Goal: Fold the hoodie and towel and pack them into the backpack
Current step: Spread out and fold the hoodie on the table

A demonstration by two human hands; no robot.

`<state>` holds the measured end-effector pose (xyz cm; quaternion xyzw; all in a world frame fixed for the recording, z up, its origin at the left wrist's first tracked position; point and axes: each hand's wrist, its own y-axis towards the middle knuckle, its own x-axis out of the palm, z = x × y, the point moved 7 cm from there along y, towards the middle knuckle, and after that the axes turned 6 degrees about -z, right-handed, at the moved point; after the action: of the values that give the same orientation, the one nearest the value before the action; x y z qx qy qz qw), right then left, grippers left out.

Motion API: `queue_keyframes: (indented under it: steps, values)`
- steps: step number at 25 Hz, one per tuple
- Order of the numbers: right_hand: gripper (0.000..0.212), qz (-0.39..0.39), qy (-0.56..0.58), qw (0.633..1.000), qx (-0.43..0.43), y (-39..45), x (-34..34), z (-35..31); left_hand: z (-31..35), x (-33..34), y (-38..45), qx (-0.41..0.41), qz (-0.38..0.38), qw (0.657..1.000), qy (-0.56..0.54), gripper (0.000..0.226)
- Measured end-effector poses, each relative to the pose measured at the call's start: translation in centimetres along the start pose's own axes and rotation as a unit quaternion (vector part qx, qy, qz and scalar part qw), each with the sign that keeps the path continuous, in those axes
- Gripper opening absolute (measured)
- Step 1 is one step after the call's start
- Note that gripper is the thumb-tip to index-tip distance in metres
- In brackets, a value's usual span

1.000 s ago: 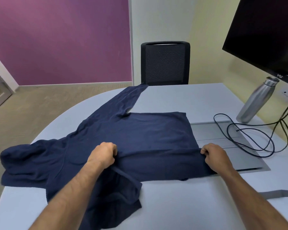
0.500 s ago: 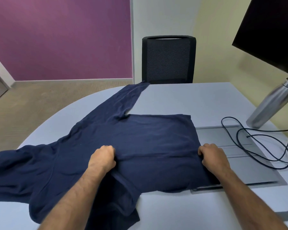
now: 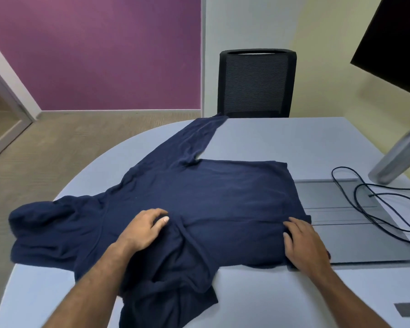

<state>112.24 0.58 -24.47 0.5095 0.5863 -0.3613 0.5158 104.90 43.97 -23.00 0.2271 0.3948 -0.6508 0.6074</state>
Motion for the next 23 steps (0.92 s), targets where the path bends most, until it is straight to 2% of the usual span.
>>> queue_keyframes:
  steps: [2, 4, 7, 10, 15, 17, 19, 23]
  values:
    - [0.032, -0.016, 0.001, 1.000, -0.012, -1.4, 1.2, -2.2, -2.5, -2.2, -2.2, -0.023, 0.019, 0.999, -0.015, 0.017]
    - [0.047, -0.063, -0.011, 0.998, 0.002, -2.4, 2.6, -3.6, -5.3, -4.1, -4.8, -0.053, 0.038, 0.997, -0.028, 0.009]
    - [0.059, -0.165, -0.049, 0.984, 0.034, -3.4, 4.9, -3.8, -9.1, -5.6, -8.2, -0.092, 0.039, 0.994, -0.044, 0.016]
    - [0.066, -0.227, -0.082, 0.970, 0.033, -3.9, 5.9, -3.9, -11.4, -5.2, -10.5, -0.125, 0.018, 0.989, -0.075, 0.015]
    - [0.067, -0.271, -0.097, 0.956, 0.058, -4.3, 5.9, -4.4, -10.9, -2.3, -9.5, -0.127, -0.069, 0.989, -0.034, 0.041]
    - [0.067, -0.279, -0.096, 0.953, 0.061, -4.3, 6.0, -4.5, -10.5, -1.0, -8.4, -0.118, -0.127, 0.985, 0.009, 0.036]
    - [0.067, -0.284, -0.092, 0.952, 0.064, -4.3, 6.0, -4.5, -9.9, -0.7, -7.5, -0.087, -0.150, 0.985, -0.014, 0.031]
    - [0.067, -0.293, -0.094, 0.949, 0.077, -4.4, 6.3, -4.3, -10.6, -3.4, -5.3, -0.080, -0.061, 0.990, -0.097, 0.035]
